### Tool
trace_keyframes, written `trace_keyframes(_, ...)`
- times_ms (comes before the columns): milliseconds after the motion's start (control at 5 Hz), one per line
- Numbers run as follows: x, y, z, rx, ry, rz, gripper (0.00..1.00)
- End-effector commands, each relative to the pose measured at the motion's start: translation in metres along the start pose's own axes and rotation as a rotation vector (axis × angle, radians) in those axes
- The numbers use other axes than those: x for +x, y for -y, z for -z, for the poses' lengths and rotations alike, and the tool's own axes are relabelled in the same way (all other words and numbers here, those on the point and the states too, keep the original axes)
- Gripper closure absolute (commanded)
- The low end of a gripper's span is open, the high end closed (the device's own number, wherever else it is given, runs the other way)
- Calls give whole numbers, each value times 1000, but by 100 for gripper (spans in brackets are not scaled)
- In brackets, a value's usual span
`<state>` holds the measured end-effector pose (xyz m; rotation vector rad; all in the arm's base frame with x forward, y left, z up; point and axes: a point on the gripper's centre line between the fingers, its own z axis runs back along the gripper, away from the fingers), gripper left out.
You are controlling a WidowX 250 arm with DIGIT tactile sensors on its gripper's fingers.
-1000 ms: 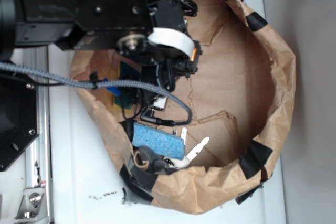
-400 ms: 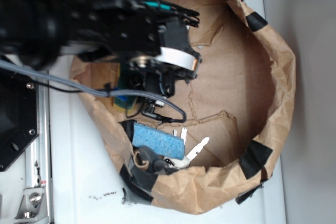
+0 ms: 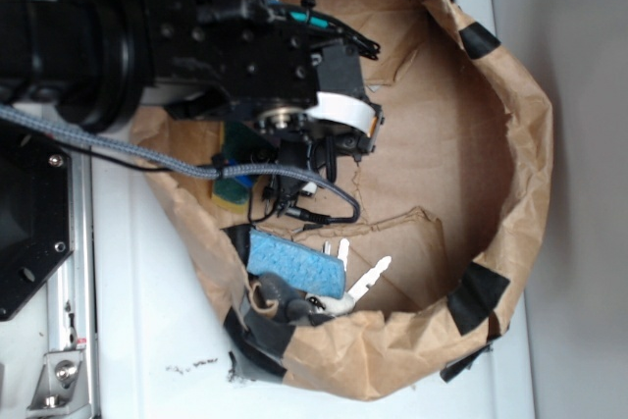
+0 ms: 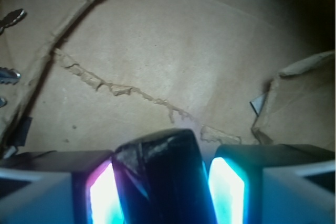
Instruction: Grab the black box.
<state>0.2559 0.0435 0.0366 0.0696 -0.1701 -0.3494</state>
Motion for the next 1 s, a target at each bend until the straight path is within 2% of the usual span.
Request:
trace_keyframes(0, 18, -18, -42, 25, 90, -95, 100)
trace_keyframes(200, 29, -9, -83, -26, 97, -239, 100)
trace_keyframes(400, 40, 8, -124, -107, 62, -339, 100)
trace_keyframes(600, 39, 21, -137, -128, -7, -391, 100)
trace_keyframes(800, 36, 25, -137, -73, -32, -433, 100)
